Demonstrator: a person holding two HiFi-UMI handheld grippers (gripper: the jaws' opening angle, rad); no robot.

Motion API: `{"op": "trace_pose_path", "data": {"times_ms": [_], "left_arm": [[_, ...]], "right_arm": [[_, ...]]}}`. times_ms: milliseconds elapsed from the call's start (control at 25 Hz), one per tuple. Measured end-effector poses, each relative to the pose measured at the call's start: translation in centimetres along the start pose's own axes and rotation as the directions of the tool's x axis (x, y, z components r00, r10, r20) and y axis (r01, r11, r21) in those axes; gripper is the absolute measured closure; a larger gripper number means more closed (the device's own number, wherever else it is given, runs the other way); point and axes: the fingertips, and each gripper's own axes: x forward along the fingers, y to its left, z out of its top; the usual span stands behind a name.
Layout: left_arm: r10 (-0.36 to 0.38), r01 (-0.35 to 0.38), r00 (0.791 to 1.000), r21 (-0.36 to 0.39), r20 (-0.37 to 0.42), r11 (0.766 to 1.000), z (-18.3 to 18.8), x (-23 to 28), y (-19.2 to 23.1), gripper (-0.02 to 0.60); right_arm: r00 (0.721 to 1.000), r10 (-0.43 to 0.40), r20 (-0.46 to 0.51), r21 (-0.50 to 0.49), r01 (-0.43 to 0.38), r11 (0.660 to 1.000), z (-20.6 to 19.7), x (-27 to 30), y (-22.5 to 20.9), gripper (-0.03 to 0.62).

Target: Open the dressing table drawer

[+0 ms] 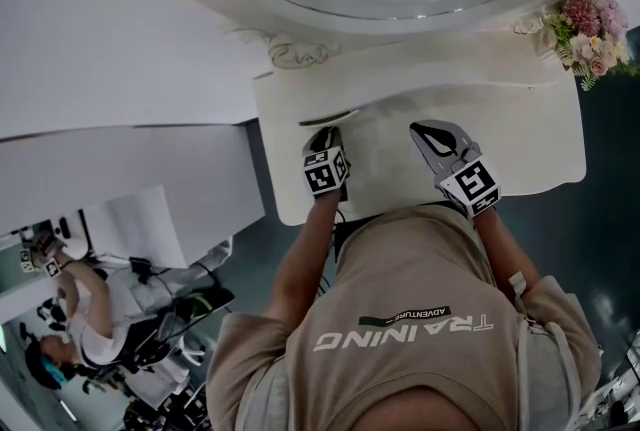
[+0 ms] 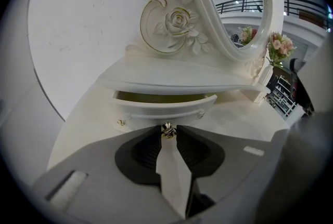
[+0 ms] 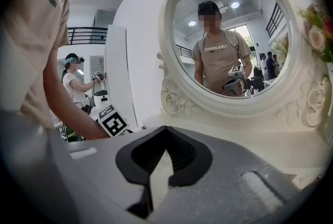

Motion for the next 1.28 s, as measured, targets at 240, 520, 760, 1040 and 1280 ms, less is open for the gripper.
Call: {"op": "trace_pose_path", "data": {"times_ms": [240, 520, 760, 1040, 1280], "left_arm": [[-0.002, 0.002, 1.0, 0.006, 0.0, 1.0, -0.7, -0.5, -0.2, 0.471], [-0.012, 0.012, 1.0, 0.009, -0.009, 1.0, -1.5, -1.3, -0.4, 0.469], [-0.016, 0.016, 1.0, 0.004, -0.005, 1.0, -2.1, -1.7, -0.5, 0.469], [-0.034, 0.034, 0.999, -0.007, -0.014, 0.999, -2.5, -1.8, -0.8, 0.468], [-0.042, 0.043, 0.999, 0.014, -0.023, 0.999, -2.8, -2.3, -0.9, 0.456]], "right_arm": [[1.0, -0.002, 0.005, -0.002, 0.002, 1.0, -0.3, -0.2, 0.3, 0.591], [1.0, -0.001, 0.006, -0.003, 0.001, 1.0, -0.1, 0.0, 1.0, 0.591], [1.0, 0.004, -0.005, -0.007, -0.004, 1.0, -0.3, 0.4, 1.7, 0.591], [1.0, -0.007, -0.018, -0.001, 0.007, 1.0, -0.5, 0.7, 2.5, 0.591], [1.0, -0.014, -0.01, 0.001, 0.014, 1.0, 0.1, 1.3, 3.1, 0.591]]}}
